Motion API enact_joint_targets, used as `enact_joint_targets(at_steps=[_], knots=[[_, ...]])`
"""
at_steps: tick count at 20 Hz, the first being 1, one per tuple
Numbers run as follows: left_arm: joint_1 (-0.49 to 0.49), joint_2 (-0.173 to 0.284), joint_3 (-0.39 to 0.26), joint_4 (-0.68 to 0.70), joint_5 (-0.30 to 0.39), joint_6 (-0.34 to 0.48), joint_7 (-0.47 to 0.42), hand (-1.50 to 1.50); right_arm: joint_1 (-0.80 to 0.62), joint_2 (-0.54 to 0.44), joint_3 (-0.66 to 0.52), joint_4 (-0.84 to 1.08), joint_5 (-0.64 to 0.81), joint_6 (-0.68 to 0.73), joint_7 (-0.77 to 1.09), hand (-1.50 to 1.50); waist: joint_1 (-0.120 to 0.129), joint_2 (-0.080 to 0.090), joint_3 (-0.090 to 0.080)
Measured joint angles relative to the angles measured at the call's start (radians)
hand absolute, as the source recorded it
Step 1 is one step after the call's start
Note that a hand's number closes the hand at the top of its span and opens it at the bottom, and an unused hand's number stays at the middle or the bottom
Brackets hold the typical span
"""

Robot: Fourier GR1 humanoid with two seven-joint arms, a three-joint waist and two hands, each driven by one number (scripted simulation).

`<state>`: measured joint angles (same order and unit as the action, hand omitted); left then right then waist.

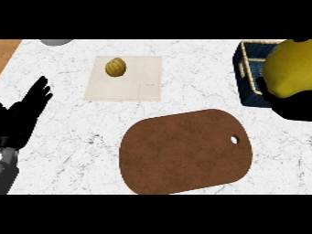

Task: Pick the lemon from the cutting board and place it in the basket

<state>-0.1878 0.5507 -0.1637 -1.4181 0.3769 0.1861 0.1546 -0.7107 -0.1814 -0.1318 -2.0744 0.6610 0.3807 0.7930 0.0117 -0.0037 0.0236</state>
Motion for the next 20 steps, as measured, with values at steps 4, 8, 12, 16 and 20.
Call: enact_joint_targets(at_steps=[4,8,12,16,20], knots=[[-0.01,0.0,-0.001,0.016,0.0,-0.001,-0.001,0.0,-0.023,-0.082,-0.102,0.139,-0.05,-0.008,-0.111,1.5,-0.001,0.002,0.001],[-0.028,0.001,-0.007,0.044,-0.003,-0.006,-0.007,0.0,0.007,-0.139,-0.157,0.24,-0.067,-0.034,-0.238,1.5,-0.004,0.001,0.001],[-0.014,0.0,-0.012,0.027,-0.011,0.001,-0.004,0.0,0.033,-0.166,-0.206,0.354,-0.089,-0.08,-0.359,1.5,0.001,0.001,0.001],[-0.013,-0.001,-0.007,0.055,-0.014,-0.01,-0.033,0.0,0.051,-0.184,-0.234,0.446,-0.1,-0.123,-0.456,1.5,0.0,0.0,0.003],[-0.011,-0.002,-0.007,0.033,-0.008,-0.011,-0.022,0.0,0.051,-0.178,-0.28,0.558,-0.059,-0.245,-0.497,-1.5,0.007,0.001,0.001]])
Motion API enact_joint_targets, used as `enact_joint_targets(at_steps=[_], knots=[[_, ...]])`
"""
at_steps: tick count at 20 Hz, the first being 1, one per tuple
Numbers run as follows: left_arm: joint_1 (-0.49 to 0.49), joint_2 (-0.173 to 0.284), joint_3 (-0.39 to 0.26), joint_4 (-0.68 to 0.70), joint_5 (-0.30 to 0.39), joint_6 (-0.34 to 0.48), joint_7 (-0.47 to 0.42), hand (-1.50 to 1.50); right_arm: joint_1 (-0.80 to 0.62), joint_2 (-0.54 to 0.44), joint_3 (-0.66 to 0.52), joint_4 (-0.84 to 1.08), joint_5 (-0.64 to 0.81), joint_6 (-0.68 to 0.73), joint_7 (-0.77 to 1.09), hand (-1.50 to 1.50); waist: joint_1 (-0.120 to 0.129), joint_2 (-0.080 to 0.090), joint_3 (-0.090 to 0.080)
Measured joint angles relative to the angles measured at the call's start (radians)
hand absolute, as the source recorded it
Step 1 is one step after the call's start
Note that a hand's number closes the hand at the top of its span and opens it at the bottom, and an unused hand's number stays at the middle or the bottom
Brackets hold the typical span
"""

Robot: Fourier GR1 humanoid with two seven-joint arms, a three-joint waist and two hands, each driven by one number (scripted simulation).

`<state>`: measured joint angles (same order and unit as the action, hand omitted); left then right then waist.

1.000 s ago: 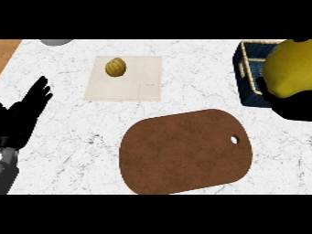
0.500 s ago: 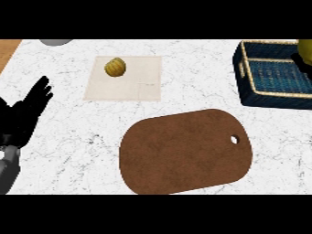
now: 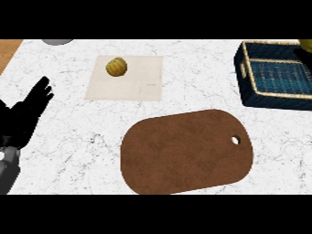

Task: Pick the lemon from the cutting board and place it in the basket

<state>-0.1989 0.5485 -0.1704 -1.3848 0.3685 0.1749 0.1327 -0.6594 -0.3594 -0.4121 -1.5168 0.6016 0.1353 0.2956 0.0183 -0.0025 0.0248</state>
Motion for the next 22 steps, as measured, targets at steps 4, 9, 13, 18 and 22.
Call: enact_joint_targets(at_steps=[4,9,13,18,22], knots=[[-0.019,0.0,0.008,0.009,0.008,-0.003,0.007,0.0,-0.029,-0.005,-0.003,0.126,0.02,-0.062,-0.037,-1.5,-0.001,0.0,-0.001],[-0.028,-0.002,0.003,0.039,0.002,-0.011,-0.006,0.0,-0.086,-0.045,-0.019,0.281,-0.013,-0.083,-0.151,-1.5,0.0,0.0,0.0],[-0.026,-0.001,-0.002,0.032,-0.001,-0.006,-0.001,0.0,-0.125,-0.062,-0.063,0.347,-0.062,-0.108,-0.191,-1.5,-0.001,-0.002,-0.001],[-0.029,0.004,0.013,0.033,0.018,-0.008,0.014,0.0,-0.164,-0.084,-0.19,0.37,-0.172,-0.145,-0.135,-1.5,-0.011,-0.005,-0.002],[-0.017,0.004,0.009,0.032,0.01,-0.005,0.0,0.0,-0.162,-0.174,-0.32,0.445,-0.282,-0.115,-0.136,-1.5,-0.013,-0.004,-0.001]])
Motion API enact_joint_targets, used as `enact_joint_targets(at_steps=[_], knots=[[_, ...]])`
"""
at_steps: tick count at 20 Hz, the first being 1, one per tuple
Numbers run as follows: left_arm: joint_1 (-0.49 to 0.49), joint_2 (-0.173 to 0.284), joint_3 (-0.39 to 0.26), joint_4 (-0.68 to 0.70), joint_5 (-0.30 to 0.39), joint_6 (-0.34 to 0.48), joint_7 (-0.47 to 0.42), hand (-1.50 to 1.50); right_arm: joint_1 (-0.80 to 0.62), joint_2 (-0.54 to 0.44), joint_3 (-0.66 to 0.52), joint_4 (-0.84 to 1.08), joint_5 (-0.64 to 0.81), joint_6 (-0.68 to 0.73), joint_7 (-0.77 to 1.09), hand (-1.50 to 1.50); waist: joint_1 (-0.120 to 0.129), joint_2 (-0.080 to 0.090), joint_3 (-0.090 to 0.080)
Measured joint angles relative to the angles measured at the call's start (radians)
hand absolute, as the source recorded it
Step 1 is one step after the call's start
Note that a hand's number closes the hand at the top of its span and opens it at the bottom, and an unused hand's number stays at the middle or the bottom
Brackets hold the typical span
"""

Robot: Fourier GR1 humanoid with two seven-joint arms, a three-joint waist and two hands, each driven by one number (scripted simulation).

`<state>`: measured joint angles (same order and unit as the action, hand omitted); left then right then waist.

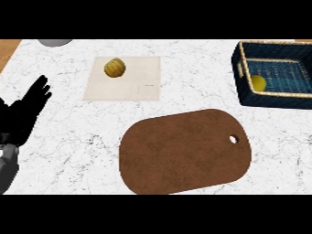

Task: Pick the lemon from the cutting board and place it in the basket

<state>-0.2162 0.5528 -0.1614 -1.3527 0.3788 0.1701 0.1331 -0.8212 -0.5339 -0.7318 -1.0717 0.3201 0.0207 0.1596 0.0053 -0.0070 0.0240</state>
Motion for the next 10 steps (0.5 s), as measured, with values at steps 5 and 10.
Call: enact_joint_targets(at_steps=[5,10], knots=[[-0.003,0.001,0.009,-0.005,0.008,0.0,0.006,0.0,0.06,-0.154,-0.109,0.11,-0.119,0.152,-0.031,-1.5,-0.004,-0.001,-0.001],[-0.004,0.003,0.01,-0.012,0.011,0.001,0.009,0.0,0.142,-0.315,-0.165,0.266,-0.184,0.341,-0.113,-1.5,-0.002,0.002,-0.002]])
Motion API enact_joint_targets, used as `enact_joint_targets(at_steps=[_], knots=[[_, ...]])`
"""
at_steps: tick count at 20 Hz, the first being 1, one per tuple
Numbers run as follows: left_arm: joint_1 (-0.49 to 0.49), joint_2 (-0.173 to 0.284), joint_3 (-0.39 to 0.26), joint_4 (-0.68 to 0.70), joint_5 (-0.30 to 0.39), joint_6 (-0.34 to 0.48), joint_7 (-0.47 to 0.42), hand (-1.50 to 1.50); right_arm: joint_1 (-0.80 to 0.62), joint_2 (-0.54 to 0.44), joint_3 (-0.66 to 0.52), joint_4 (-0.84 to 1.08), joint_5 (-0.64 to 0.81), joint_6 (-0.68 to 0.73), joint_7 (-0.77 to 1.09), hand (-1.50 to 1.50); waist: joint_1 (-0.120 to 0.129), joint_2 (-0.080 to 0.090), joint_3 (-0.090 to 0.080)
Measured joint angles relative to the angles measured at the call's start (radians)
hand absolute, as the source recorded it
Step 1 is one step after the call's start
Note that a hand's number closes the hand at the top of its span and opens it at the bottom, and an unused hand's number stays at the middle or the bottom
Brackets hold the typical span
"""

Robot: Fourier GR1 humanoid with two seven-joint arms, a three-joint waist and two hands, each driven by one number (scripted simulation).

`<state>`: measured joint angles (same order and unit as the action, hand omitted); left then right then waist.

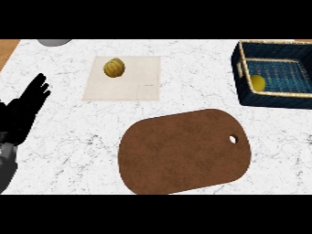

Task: Pick the lemon from the cutting board and place it in the basket

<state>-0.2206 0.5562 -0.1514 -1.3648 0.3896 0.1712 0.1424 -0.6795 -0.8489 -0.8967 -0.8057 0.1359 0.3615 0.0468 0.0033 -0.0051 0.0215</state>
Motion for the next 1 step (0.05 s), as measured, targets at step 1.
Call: enact_joint_targets(at_steps=[1], knots=[[0.003,-0.001,-0.005,-0.003,-0.004,0.006,0.001,0.0,0.018,-0.033,-0.01,0.029,-0.012,0.043,-0.017,-1.5,0.0,0.0,0.0]])
